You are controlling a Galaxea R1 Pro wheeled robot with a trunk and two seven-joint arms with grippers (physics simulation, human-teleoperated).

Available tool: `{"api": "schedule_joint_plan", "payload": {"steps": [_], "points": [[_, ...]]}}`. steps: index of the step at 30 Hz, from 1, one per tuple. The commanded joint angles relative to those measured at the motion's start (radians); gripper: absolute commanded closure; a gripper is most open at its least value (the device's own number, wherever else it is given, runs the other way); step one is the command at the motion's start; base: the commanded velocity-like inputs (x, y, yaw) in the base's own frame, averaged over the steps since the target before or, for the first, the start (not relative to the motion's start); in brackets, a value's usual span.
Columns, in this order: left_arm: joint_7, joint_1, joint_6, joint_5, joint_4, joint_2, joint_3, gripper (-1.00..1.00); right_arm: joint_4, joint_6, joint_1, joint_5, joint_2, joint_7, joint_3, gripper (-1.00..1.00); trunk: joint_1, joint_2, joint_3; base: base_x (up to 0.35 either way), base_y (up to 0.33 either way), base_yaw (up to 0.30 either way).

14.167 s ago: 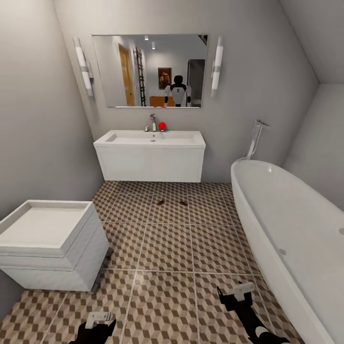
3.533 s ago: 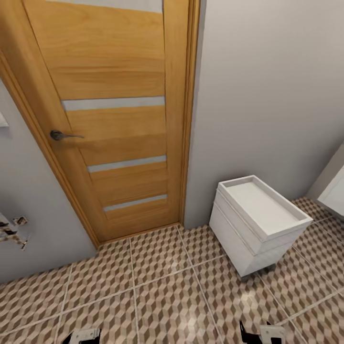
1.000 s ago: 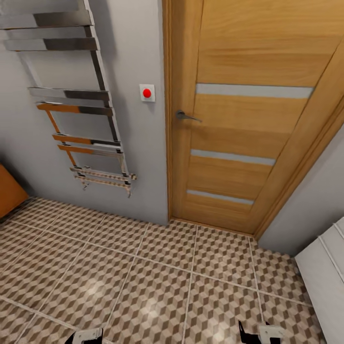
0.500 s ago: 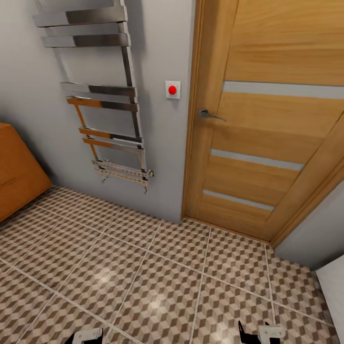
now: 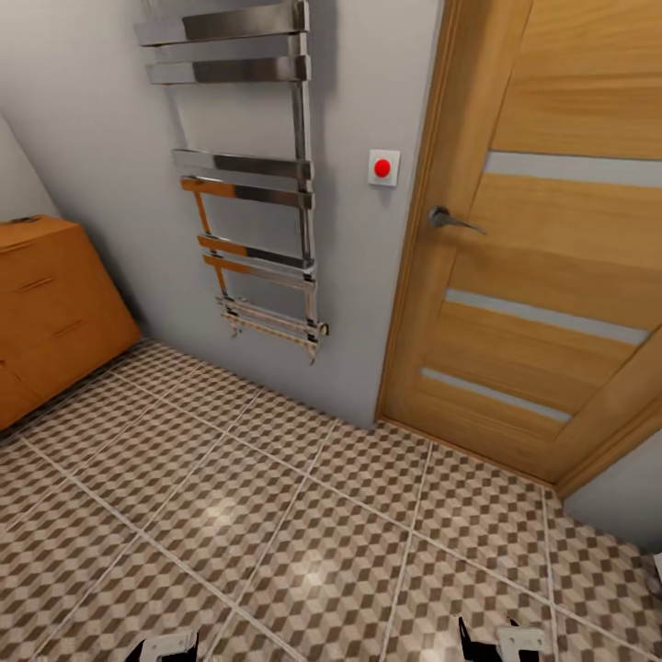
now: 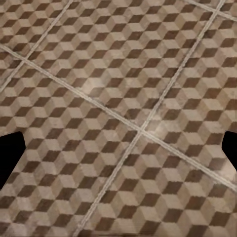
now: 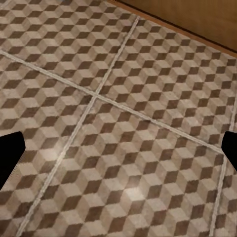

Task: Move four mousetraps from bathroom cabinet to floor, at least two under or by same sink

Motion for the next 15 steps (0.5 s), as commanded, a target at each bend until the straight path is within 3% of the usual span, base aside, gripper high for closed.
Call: {"api": "schedule_joint_plan", "payload": {"steps": [1,15], "points": [[-0.001,-0.002,-0.006,0.002,0.004,0.0,0.003,-1.0,0.0,-0.003,0.0,-0.01,0.0,-0.002,0.009,-1.0,0.0,0.0,-0.002,0.0,0.0,0.24],[-0.001,-0.002,-0.006,0.002,0.004,0.0,0.003,-1.0,0.0,-0.004,0.0,-0.01,0.003,-0.002,0.009,-1.0,0.0,0.0,-0.014,0.0,0.0,0.24]]}}
